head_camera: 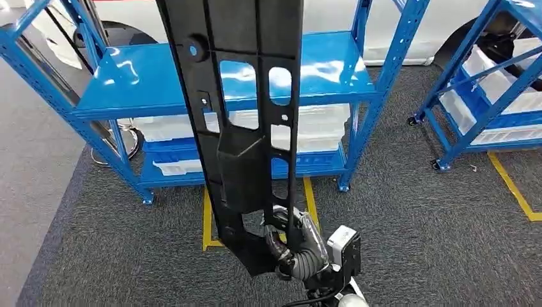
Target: Take the parts from the cabinet and place them on the table.
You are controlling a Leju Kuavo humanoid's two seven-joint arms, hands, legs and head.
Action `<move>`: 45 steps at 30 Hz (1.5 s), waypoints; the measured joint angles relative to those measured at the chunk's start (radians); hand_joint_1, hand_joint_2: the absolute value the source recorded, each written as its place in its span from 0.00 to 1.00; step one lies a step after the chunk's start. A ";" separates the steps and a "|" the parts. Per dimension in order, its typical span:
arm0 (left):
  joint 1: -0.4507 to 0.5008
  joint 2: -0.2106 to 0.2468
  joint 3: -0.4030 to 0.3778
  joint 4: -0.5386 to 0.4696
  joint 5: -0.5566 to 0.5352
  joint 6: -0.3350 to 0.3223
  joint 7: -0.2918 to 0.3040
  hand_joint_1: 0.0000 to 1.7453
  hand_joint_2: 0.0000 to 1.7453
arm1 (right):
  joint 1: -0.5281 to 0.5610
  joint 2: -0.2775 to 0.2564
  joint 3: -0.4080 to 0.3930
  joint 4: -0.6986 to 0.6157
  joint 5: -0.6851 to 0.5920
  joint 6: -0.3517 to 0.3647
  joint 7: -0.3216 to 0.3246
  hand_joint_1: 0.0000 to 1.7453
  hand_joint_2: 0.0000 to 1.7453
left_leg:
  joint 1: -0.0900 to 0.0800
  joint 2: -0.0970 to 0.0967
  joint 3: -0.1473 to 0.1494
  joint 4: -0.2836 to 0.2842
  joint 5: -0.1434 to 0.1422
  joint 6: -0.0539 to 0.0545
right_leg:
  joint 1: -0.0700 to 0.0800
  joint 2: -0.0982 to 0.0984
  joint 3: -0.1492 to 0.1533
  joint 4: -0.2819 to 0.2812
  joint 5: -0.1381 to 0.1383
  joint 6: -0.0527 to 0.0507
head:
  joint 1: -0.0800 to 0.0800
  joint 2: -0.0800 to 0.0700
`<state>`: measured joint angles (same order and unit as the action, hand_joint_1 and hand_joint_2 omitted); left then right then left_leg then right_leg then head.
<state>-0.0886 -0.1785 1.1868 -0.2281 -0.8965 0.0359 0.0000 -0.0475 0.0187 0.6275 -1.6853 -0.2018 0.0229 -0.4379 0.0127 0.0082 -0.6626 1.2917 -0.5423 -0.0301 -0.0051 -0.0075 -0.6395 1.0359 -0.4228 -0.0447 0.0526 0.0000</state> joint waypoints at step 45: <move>-0.008 -0.007 -0.024 0.004 -0.029 -0.008 0.013 0.00 1.00 | -0.011 -0.004 -0.032 0.024 -0.049 0.103 0.004 1.00 1.00 | -0.014 0.002 0.078 -0.310 0.123 0.067 | -0.008 0.006 -0.082 0.316 -0.143 0.057 | 0.002 0.000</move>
<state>-0.0967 -0.1854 1.1624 -0.2243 -0.9251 0.0282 0.0126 -0.0585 0.0145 0.5951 -1.6617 -0.2506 0.1255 -0.4337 -0.0012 0.0106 -0.5845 0.9822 -0.4194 0.0373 -0.0128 -0.0018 -0.7213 1.3518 -0.5655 0.0123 0.0542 0.0000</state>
